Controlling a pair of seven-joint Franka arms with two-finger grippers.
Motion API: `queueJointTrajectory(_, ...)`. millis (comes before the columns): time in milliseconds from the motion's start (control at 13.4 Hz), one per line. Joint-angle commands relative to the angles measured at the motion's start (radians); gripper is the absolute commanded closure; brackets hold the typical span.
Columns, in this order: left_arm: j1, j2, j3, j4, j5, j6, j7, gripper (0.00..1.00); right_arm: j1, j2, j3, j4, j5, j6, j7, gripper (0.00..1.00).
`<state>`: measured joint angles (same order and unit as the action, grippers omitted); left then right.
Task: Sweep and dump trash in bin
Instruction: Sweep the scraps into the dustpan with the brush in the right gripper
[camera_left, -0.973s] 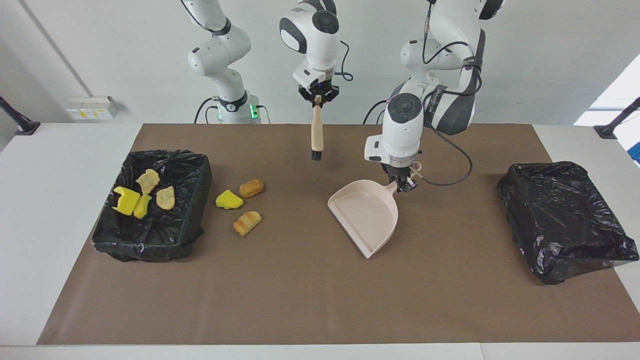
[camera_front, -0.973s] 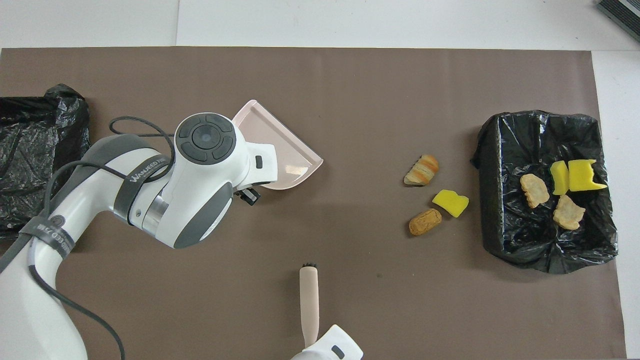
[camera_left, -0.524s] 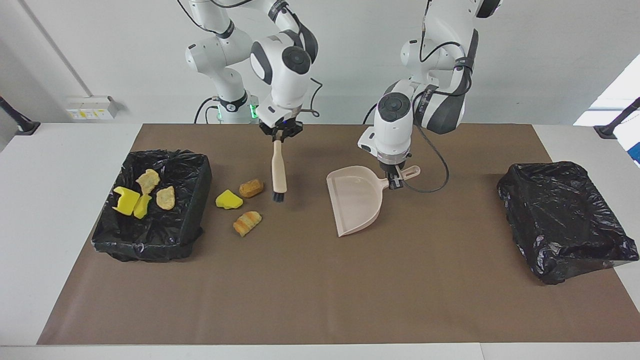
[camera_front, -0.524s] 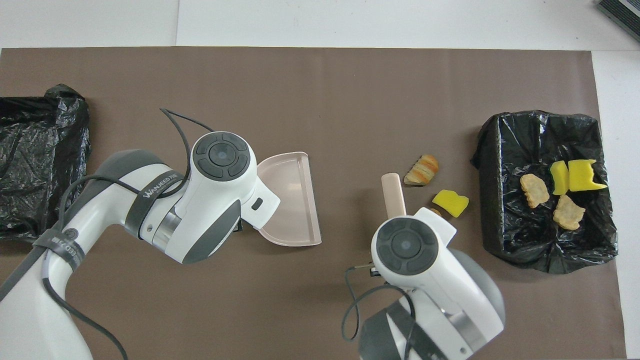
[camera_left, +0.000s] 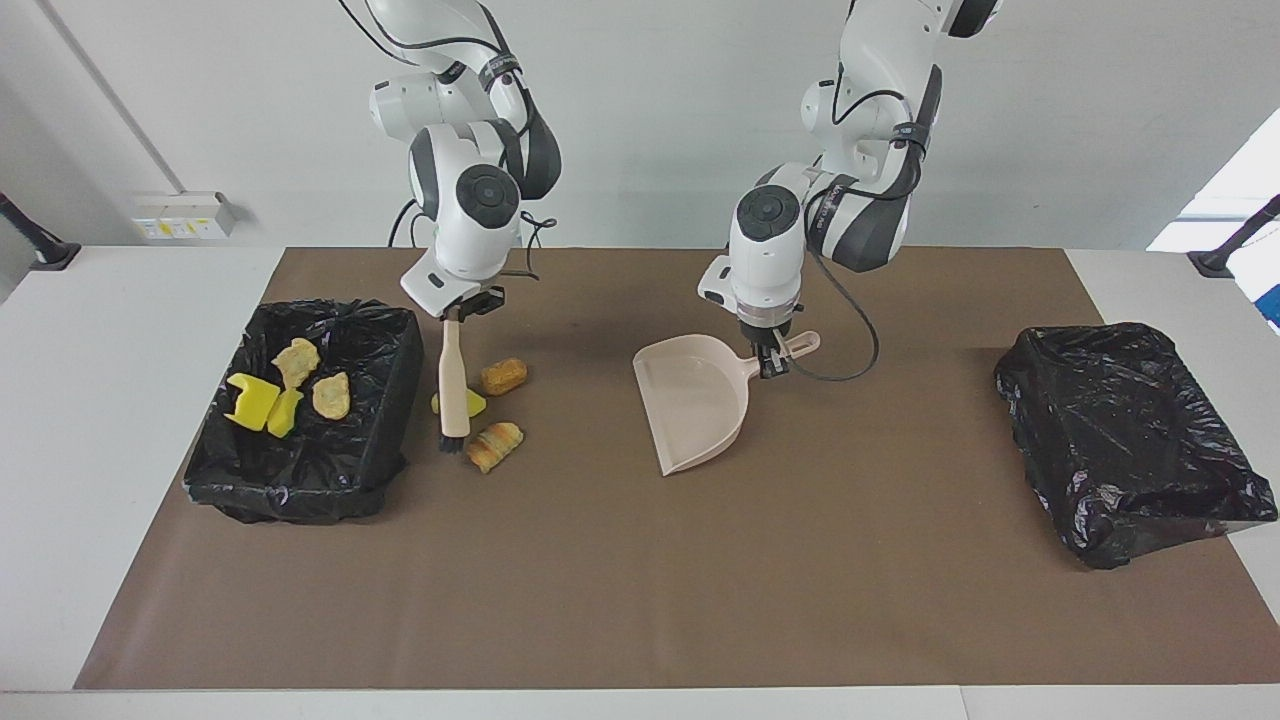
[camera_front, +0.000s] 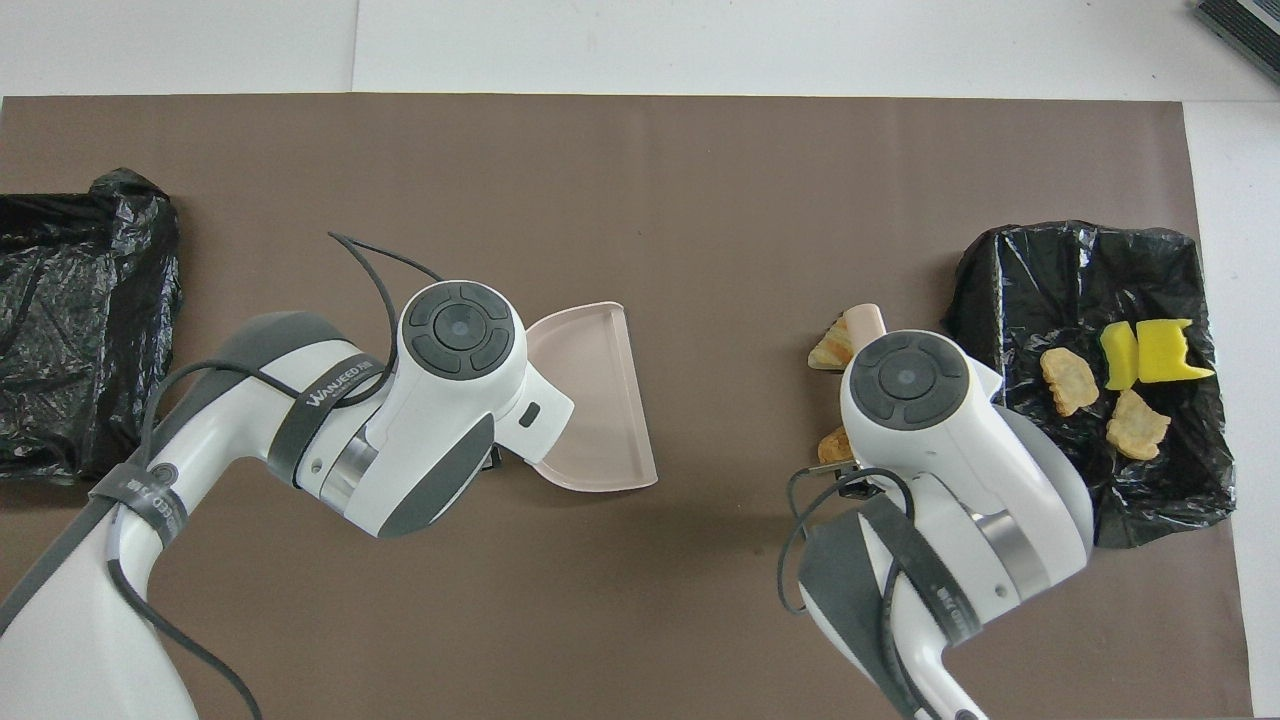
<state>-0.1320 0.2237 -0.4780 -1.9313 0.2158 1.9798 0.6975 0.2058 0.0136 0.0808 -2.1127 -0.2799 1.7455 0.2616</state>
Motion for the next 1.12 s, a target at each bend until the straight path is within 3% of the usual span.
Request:
queueJointTrajectory(0,-0.009,0.005,-0.004,-0.021,0.002,0.028,-0.030,1.00,-0.013,0.025,0.020,-0.038,-0.002,0.072,-0.019,1.00)
queueJointTrajectory(674,-0.026,0.002,-0.004,-0.052,0.002,0.051,-0.052,1.00,0.132,0.025,0.025,-0.012,0.507,0.089,-0.182,1.00)
queueJointTrajectory(1048,-0.028,-0.012,-0.004,-0.075,0.004,0.044,-0.050,1.00,0.158,0.035,0.025,0.022,0.776,0.138,-0.188,1.00)
